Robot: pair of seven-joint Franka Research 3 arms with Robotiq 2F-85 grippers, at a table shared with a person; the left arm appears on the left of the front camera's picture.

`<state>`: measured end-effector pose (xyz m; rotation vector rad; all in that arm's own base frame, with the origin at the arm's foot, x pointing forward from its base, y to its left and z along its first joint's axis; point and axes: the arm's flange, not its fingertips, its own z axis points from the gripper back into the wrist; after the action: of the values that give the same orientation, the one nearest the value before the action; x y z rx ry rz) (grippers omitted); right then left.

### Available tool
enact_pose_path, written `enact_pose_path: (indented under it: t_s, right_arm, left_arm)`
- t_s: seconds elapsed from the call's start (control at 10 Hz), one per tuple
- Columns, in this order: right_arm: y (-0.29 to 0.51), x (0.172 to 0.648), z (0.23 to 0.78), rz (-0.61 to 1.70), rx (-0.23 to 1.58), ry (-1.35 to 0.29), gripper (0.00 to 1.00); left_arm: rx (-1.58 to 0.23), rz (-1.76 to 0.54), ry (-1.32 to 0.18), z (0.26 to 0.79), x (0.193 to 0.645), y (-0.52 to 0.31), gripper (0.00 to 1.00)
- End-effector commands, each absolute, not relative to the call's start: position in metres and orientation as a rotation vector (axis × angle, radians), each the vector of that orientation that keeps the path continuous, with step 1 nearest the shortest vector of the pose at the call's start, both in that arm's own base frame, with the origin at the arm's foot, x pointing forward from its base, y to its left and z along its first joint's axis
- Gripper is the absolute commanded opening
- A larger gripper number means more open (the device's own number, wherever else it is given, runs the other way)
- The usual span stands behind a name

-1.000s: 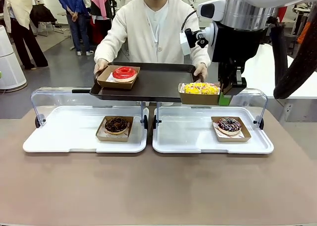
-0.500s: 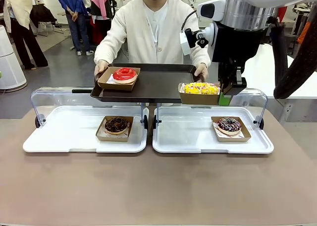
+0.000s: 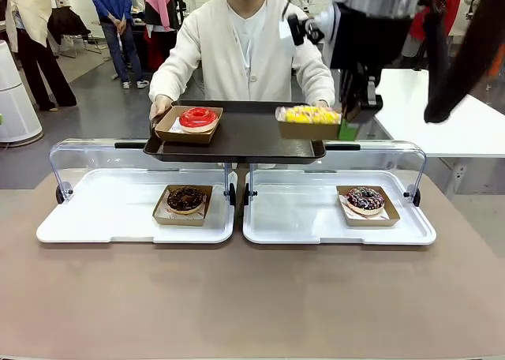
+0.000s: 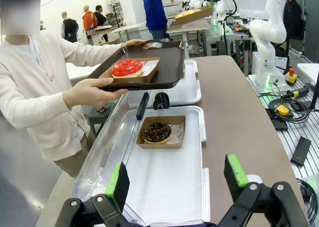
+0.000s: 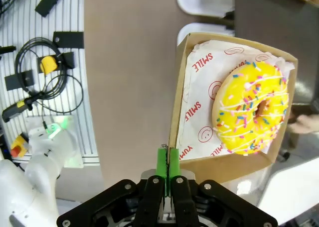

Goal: Provide the desired donut to the person.
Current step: Place the picked Paper togo box onto the Handle tray extended by the person.

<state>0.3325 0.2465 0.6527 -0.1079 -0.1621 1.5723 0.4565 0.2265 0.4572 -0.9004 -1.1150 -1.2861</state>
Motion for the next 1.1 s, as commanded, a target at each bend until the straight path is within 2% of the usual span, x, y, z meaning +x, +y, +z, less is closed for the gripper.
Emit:
enact_pose_path:
  t_s: [0.0, 0.4, 1.0]
  right_arm:
    - [0.255, 0.379, 0.672, 1.635, -0.107, -0.218, 0.02]
    - [0.272, 0.456, 0.659, 1.679, -0.088, -0.226, 0.02]
    - [0.295, 0.491, 0.608, 1.704, -0.112, -0.163, 0.02]
  left_arm:
    - [-0.908, -1.282, -1.127, 0.460, 0.456, 0.227, 1.00]
    - [-0.908, -1.282, -1.127, 0.460, 0.456, 0.227, 1.00]
    - [-0.908, -1.282, -1.127, 0.460, 0.456, 0.227, 1.00]
